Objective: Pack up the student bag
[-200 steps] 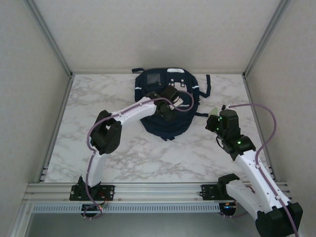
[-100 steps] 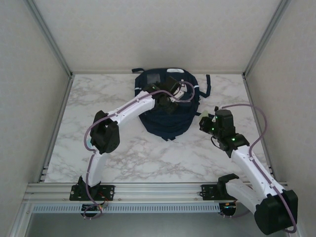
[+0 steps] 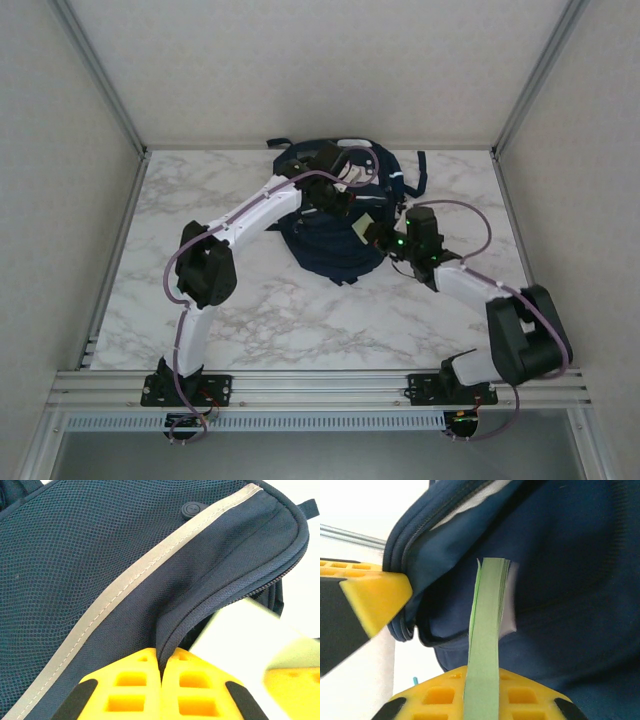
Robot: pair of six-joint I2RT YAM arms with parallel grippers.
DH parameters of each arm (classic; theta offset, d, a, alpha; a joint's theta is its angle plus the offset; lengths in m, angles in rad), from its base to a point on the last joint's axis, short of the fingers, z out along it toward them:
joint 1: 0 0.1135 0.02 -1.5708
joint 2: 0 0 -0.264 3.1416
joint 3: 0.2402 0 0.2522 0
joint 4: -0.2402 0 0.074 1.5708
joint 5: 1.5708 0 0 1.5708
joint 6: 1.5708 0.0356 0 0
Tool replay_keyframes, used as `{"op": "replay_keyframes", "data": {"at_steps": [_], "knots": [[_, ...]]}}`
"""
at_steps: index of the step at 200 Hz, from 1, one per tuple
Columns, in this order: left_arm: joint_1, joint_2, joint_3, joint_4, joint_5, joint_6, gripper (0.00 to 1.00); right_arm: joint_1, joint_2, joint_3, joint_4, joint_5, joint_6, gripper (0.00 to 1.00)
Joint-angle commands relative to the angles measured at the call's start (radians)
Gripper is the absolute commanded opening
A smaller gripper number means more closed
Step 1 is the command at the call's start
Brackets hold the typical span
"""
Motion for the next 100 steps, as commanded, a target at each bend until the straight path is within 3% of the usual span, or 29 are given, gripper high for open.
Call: {"op": "replay_keyframes", "data": {"at_steps": [1, 64, 100], "knots": [[0.006, -0.084, 0.039, 0.043, 0.058, -0.071, 0.00, 0.017, 0.092, 0.072, 0.199, -0.003, 0.083, 0.08], [0.005, -0.113, 0.028, 0.062, 0.093, -0.102, 0.00, 0.074, 0.385, 0.186, 0.566, 0.010, 0.302, 0.09], [0.006, -0.116, 0.029, 0.062, 0.087, -0.103, 0.00, 0.098, 0.413, 0.227, 0.429, 0.041, 0.314, 0.10]]}}
